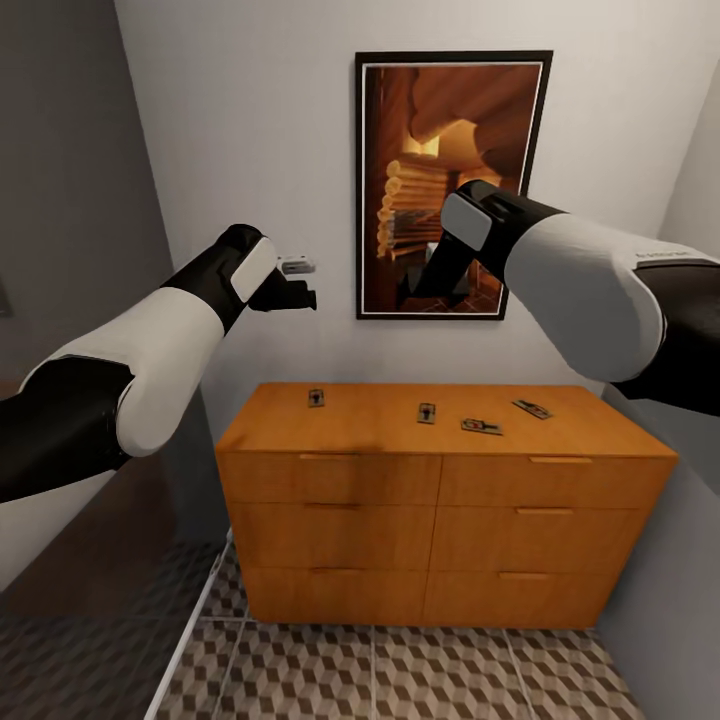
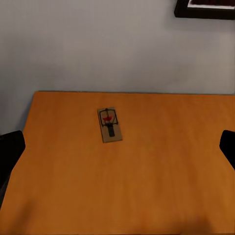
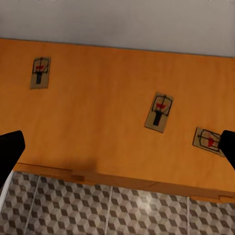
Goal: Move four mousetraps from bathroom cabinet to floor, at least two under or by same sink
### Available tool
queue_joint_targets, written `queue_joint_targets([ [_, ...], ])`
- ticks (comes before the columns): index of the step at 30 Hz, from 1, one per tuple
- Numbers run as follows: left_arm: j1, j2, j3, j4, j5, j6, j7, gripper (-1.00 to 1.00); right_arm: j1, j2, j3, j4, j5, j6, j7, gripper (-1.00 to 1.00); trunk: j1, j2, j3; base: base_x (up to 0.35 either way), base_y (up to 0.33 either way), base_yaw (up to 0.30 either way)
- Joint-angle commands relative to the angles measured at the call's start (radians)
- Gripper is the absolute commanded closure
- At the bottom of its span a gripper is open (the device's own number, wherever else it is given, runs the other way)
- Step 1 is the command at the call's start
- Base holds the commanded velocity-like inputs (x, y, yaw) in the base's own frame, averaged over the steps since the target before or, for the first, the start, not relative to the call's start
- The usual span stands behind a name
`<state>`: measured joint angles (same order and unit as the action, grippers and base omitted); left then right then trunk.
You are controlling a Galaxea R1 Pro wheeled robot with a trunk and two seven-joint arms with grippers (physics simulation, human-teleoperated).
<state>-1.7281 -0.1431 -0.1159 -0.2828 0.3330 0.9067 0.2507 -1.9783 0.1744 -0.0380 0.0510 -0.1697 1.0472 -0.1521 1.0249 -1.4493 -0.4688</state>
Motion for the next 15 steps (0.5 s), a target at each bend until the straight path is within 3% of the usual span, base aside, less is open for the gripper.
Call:
queue_joint_targets([
  [1,-0.001,0.000,-0.007,-0.001,0.011,0.002,0.007,-1.00,-0.001,0.000,-0.003,0.002,-0.008,0.000,-0.010,-1.00,0.000,-0.001,-0.001,0.112,0.006,0.000],
  [10,-0.001,-0.002,-0.007,0.000,0.009,-0.001,0.007,-1.00,-0.004,0.000,0.001,0.000,-0.007,0.000,-0.010,-1.00,0.000,-0.001,-0.001,0.188,0.021,0.000],
  [15,-0.001,-0.003,-0.007,0.000,0.009,-0.002,0.007,-1.00,-0.005,0.000,0.002,0.000,-0.007,0.000,-0.010,-1.00,0.000,-0.001,-0.001,0.068,0.006,0.000],
])
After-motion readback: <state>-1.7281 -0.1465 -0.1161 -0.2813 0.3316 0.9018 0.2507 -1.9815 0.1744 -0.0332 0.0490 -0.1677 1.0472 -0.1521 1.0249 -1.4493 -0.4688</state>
